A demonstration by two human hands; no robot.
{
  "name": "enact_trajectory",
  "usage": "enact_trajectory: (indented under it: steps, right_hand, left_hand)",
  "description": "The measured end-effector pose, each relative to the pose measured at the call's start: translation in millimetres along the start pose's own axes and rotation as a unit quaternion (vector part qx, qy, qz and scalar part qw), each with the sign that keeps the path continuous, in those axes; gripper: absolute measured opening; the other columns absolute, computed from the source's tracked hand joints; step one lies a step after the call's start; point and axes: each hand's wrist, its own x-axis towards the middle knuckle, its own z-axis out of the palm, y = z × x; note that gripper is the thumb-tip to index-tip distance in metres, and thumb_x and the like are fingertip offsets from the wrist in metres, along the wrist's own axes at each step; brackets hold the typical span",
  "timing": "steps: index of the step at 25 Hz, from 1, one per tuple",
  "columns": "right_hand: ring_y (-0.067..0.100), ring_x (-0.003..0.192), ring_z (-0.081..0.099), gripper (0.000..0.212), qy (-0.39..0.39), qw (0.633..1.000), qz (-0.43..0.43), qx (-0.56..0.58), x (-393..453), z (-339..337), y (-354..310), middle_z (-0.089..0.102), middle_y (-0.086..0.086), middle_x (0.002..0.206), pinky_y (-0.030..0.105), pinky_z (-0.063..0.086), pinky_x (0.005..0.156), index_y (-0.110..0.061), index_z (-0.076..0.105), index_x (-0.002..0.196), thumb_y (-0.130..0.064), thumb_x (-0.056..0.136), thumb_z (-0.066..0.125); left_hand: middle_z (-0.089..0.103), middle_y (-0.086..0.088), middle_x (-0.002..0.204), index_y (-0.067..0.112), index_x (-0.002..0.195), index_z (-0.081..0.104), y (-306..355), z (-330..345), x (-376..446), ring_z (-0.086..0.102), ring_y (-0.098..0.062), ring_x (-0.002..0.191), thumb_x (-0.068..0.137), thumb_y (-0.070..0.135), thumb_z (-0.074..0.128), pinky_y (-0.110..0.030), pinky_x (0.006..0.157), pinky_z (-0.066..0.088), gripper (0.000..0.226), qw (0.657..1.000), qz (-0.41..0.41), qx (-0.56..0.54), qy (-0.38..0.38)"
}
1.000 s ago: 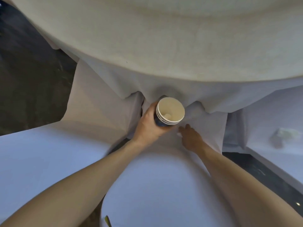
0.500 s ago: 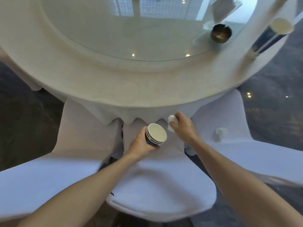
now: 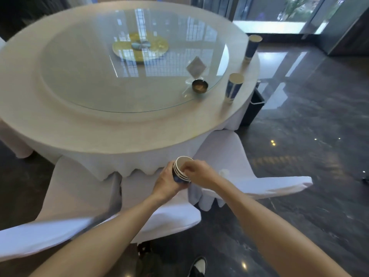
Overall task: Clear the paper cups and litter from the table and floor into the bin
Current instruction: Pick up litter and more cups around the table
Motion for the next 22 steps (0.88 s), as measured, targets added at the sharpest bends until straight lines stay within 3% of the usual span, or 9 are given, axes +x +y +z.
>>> enact_trajectory:
  steps: [4, 7, 10, 13, 15, 19, 22]
  right_hand:
    - [0.028, 0.085, 0.057, 0.019, 0.034, 0.999, -0.039, -0.016, -27, -24, 26, 0.062, 0.007, 0.091, 0.041, 0.046, 0.075, -0.021, 0.065, 0.09, -0.017, 0.094, 0.047]
    - [0.021, 0.076, 0.05, 0.02, -0.003, 0.998, -0.047, 0.034, -24, -41, 38, 0.061, 0.009, 0.085, 0.044, 0.04, 0.07, -0.005, 0.065, 0.088, -0.008, 0.096, 0.047]
    - [0.012, 0.07, 0.048, 0.026, -0.039, 0.997, -0.045, 0.056, -16, -54, 46, 0.055, -0.007, 0.078, 0.033, 0.039, 0.067, -0.016, 0.067, 0.087, -0.005, 0.095, 0.045]
    - [0.025, 0.092, 0.063, 0.037, -0.024, 0.999, -0.048, -0.006, 6, -67, 52, 0.07, 0.002, 0.106, 0.037, 0.049, 0.078, -0.023, 0.078, 0.113, -0.009, 0.098, 0.047]
    - [0.03, 0.104, 0.065, 0.039, 0.008, 0.999, -0.032, -0.017, 25, -80, 58, 0.071, 0.006, 0.119, 0.039, 0.053, 0.087, -0.024, 0.077, 0.119, -0.011, 0.098, 0.047]
    - [0.022, 0.109, 0.065, 0.03, 0.101, 0.994, 0.022, 0.024, 71, -105, 96, 0.074, 0.001, 0.118, 0.036, 0.053, 0.092, -0.02, 0.076, 0.115, -0.019, 0.096, 0.054]
    - [0.027, 0.117, 0.061, 0.031, 0.112, 0.992, 0.057, -0.015, 109, -118, 143, 0.071, 0.006, 0.121, 0.043, 0.051, 0.098, -0.015, 0.073, 0.119, -0.021, 0.094, 0.057]
  left_hand:
    - [0.069, 0.009, 0.109, 0.026, 0.128, 0.054, 42, 28, -13, 0.066, -0.015, 0.096, 0.066, 0.032, 0.096, -0.016, 0.064, 0.043, 0.075, 1.0, 0.025, -0.003, -0.005]
    - [0.069, 0.006, 0.11, 0.023, 0.129, 0.054, 58, 39, -11, 0.065, -0.016, 0.096, 0.067, 0.03, 0.095, -0.015, 0.064, 0.041, 0.074, 1.0, 0.024, -0.004, -0.003]
    - [0.069, 0.005, 0.112, 0.023, 0.128, 0.055, 60, 48, -1, 0.066, -0.018, 0.098, 0.067, 0.031, 0.094, -0.02, 0.066, 0.043, 0.073, 1.0, 0.018, -0.008, 0.003]
    - [0.07, 0.004, 0.112, 0.024, 0.128, 0.052, 62, 62, 24, 0.068, -0.019, 0.097, 0.069, 0.035, 0.094, -0.021, 0.062, 0.044, 0.073, 0.999, -0.009, -0.031, 0.005]
    - [0.072, 0.004, 0.114, 0.027, 0.13, 0.052, 64, 72, 50, 0.07, -0.02, 0.097, 0.069, 0.041, 0.093, -0.026, 0.065, 0.048, 0.075, 0.998, -0.028, -0.055, 0.015]
    - [0.07, 0.002, 0.12, 0.025, 0.134, 0.053, 68, 97, 109, 0.068, -0.022, 0.105, 0.066, 0.035, 0.094, -0.033, 0.076, 0.052, 0.08, 0.997, -0.034, -0.066, 0.002]
    - [0.069, 0.002, 0.124, 0.024, 0.131, 0.054, 66, 111, 145, 0.065, -0.023, 0.113, 0.064, 0.033, 0.096, -0.035, 0.083, 0.051, 0.079, 0.997, -0.038, -0.061, 0.0]
